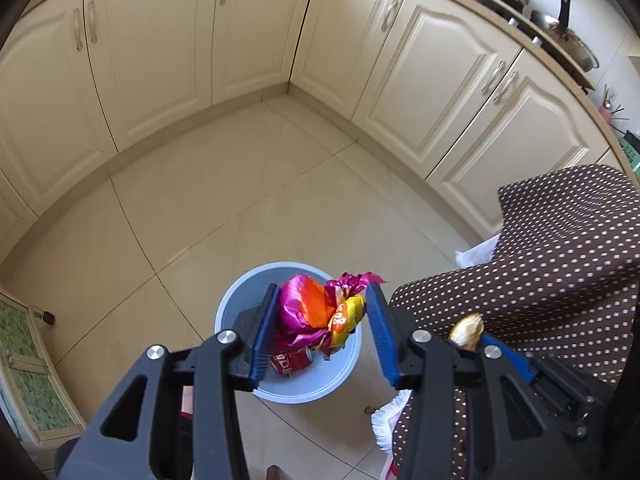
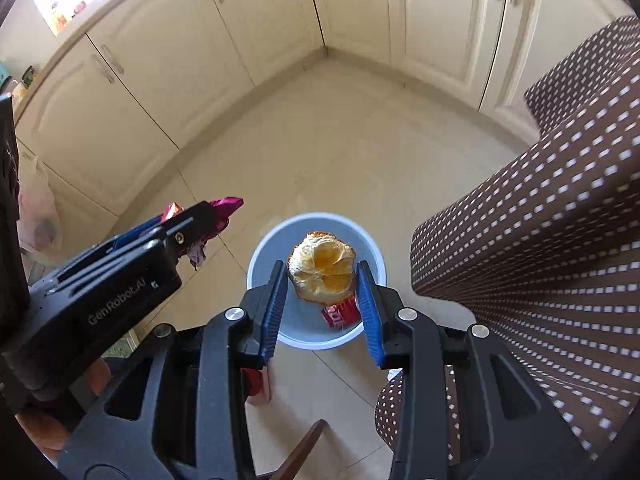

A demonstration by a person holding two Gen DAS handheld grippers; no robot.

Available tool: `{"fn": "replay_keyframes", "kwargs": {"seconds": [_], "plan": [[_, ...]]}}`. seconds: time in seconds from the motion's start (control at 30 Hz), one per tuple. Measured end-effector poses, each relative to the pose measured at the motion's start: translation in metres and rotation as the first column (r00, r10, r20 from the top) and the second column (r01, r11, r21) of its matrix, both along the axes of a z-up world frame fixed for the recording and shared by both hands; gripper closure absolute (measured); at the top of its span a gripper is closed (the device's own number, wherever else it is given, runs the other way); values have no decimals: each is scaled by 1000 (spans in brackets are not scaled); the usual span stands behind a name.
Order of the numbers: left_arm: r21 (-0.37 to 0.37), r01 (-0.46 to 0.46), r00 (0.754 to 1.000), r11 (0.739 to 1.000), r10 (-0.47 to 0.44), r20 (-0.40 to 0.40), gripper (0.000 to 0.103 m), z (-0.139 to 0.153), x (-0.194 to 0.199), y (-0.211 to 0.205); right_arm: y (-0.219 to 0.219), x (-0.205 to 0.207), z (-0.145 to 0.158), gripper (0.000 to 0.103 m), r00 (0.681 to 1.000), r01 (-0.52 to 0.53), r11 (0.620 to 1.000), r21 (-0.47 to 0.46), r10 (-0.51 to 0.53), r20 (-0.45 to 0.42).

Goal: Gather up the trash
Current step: 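Drop the pink wrapper into the bucket while the right tool drops an orange peel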

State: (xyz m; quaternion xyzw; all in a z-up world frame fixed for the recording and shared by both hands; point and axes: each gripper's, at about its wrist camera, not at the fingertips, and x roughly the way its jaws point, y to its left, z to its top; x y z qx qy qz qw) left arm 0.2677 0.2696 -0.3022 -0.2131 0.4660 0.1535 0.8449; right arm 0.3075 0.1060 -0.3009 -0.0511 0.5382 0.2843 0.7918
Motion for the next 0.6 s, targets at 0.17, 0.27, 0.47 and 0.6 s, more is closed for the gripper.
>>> {"fn": "replay_keyframes", "kwargs": {"seconds": [0.17,0.27,0.47,0.6], "plan": [[-22,-12,1000,1000,11,-16,54,-15,11,7,5,6,-18,68,1000,-5,1000,-13,5,-30],[-19,-17,1000,1000,16,-22,50,-21,9,11,11,6,-26,68,999,-9,1000,-16,8,-47],[-28,-28,999,999,27,-36,49,-26,5,18,21,10,-35,68,998,-17,1000,-23,16,-62],[-32,-38,998,999,36,-47,49,-27,-1,22,28,9,-38,68,998,-22,1000,-19,21,-66]]}}
